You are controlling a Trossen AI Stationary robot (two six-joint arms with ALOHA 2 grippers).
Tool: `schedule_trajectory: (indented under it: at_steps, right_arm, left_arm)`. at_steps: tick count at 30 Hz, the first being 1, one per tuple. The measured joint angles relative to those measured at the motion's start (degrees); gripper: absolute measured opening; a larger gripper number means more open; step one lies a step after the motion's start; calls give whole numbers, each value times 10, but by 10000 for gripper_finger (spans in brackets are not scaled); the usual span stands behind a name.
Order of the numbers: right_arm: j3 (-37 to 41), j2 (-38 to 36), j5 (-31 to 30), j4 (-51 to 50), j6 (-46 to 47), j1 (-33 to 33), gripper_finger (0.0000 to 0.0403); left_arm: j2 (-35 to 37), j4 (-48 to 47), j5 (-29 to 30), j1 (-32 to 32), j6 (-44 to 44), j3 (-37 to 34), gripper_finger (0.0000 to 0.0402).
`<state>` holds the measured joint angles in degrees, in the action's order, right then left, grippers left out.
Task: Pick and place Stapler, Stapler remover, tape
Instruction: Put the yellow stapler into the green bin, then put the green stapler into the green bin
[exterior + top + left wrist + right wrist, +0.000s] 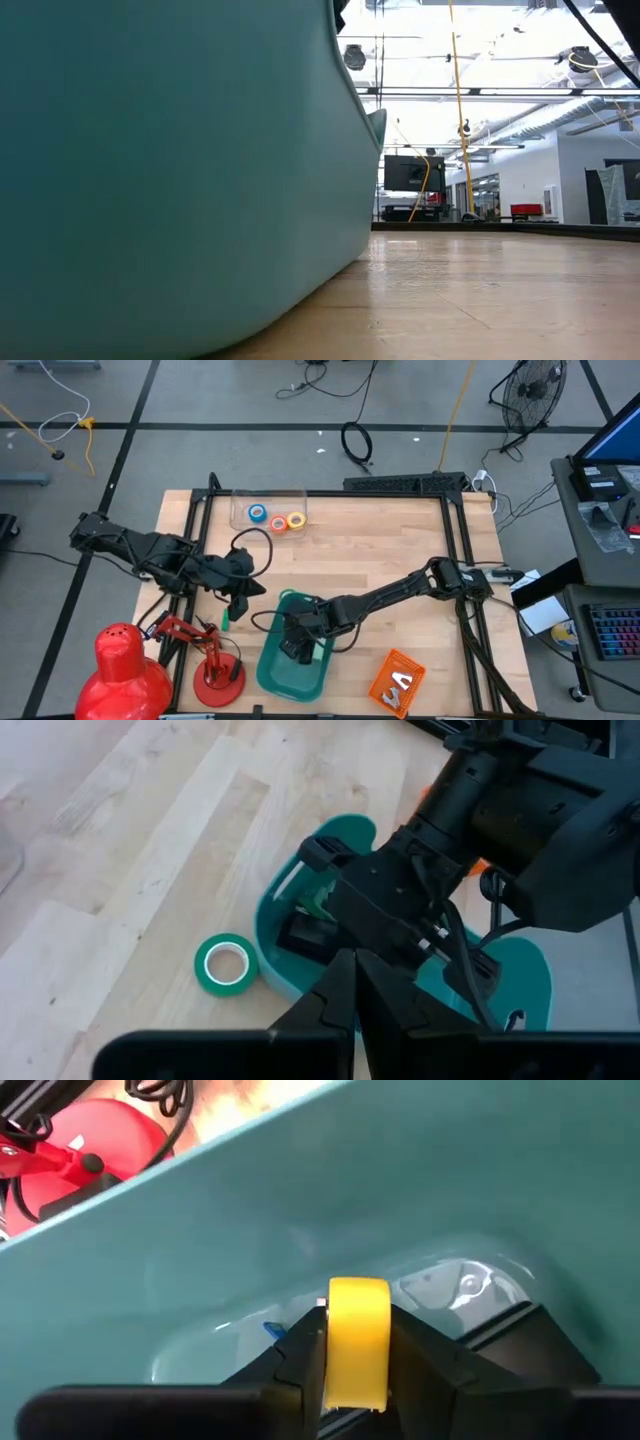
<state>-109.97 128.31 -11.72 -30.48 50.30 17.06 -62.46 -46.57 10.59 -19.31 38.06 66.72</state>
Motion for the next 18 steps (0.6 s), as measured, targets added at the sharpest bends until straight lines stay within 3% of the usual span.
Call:
schedule_trajectory:
  at_steps: [9,18]
  right_arm:
    - [0,0,-3,28,-15,0,129]
    - [1,-25,-4,65,-47,-2,120]
  left_arm:
    - [0,1,1,0,4,0,10]
    - [2,1,11,0,15,0,15]
